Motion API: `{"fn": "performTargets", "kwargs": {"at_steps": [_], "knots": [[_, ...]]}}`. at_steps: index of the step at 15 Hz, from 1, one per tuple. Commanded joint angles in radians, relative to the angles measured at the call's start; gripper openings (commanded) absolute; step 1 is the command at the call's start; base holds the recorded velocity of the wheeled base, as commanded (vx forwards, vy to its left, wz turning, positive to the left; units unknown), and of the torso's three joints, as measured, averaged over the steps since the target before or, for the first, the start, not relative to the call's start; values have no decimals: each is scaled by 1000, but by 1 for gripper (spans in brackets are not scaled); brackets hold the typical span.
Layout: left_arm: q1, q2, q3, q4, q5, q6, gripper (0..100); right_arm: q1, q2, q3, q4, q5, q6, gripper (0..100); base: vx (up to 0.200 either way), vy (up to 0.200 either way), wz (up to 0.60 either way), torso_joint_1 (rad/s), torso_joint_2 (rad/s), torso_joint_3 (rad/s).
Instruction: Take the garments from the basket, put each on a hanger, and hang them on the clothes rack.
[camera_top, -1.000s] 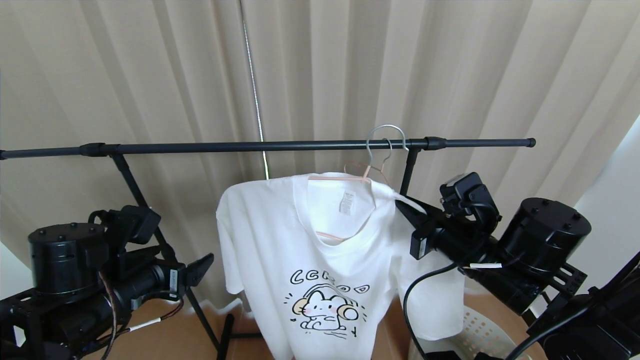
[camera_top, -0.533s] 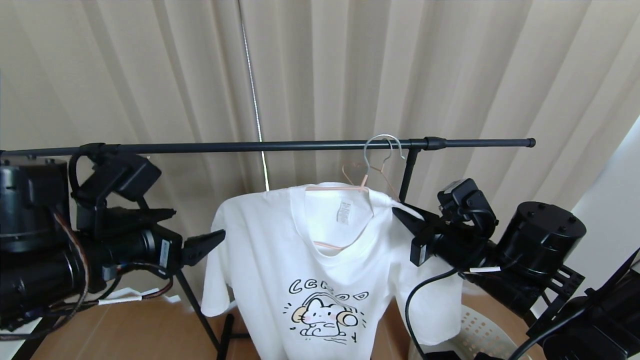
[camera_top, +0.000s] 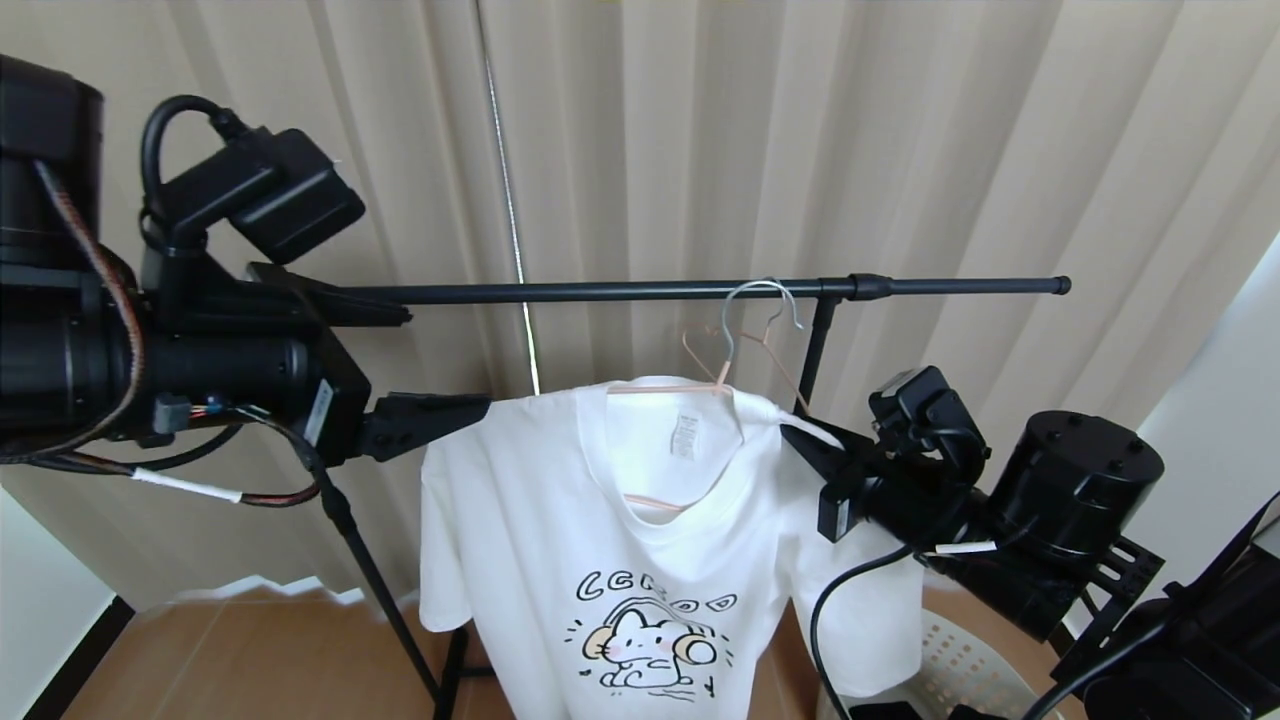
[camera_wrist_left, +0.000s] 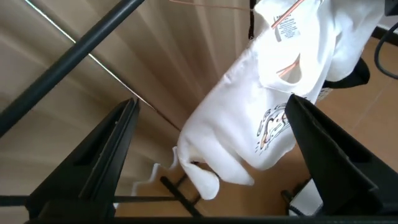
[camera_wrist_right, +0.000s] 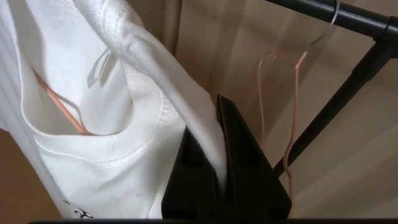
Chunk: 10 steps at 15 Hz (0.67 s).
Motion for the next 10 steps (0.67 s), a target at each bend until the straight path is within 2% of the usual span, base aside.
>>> {"fn": "performTargets", "kwargs": {"at_steps": [1,5,6,7,8,10], "knots": [[-30,115,-55,2,-24,48,100,0,3,2,-3,0,-1,0,0,0,0,0,0,0],[-59,246,-126,3,-143,112,100,10,4,14,-34,3,-4,0,0,0,0,0,0,0],[-59,246,-126,3,-143,112,100,10,4,14,-34,3,-4,0,0,0,0,0,0,0],[-59,293,-169,14,-208,115,100,16,6,16,-34,11,-4,0,0,0,0,0,0,0],[-59,309,-207,54,-241,115,100,17,6,19,-34,11,-4,0,0,0,0,0,0,0],[-54,346,-339,218,-306,117,100,19,6,28,-36,11,-5,0,0,0,0,0,0,0]]}}
